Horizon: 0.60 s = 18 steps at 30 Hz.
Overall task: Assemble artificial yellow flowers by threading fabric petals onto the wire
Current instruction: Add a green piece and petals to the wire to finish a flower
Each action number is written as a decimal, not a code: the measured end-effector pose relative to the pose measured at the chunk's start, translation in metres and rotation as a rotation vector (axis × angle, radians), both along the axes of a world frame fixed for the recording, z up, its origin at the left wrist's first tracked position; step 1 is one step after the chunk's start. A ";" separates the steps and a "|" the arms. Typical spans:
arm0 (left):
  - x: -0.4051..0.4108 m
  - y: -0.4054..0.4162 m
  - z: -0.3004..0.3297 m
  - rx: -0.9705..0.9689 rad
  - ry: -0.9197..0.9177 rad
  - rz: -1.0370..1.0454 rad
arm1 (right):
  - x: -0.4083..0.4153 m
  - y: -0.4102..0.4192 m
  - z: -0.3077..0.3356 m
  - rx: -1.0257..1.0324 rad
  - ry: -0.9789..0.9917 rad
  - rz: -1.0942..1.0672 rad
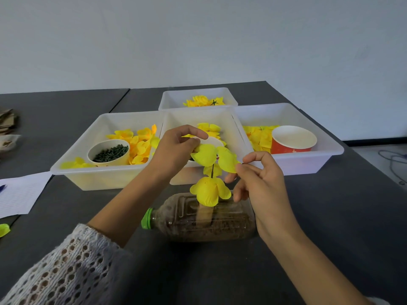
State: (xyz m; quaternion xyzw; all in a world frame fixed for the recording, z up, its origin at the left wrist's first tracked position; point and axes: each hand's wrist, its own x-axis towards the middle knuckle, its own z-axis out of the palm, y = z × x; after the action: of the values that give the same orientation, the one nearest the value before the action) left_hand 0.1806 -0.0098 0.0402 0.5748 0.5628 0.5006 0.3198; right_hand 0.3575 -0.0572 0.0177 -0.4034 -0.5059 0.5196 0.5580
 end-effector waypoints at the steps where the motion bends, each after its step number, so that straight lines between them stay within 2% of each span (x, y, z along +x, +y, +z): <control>1: 0.000 0.000 -0.001 -0.009 -0.019 -0.007 | 0.000 0.000 0.001 -0.001 0.000 0.002; 12: -0.003 -0.002 -0.010 -0.018 -0.138 -0.048 | -0.003 -0.006 0.006 0.026 0.012 0.021; 18: -0.002 -0.005 -0.015 -0.001 -0.076 -0.060 | -0.003 -0.002 -0.005 0.001 -0.063 -0.028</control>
State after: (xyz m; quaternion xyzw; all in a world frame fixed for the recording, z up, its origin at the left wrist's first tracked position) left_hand 0.1790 -0.0147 0.0249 0.5719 0.5330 0.5118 0.3562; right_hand 0.3545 -0.0589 0.0126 -0.4263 -0.5177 0.4988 0.5491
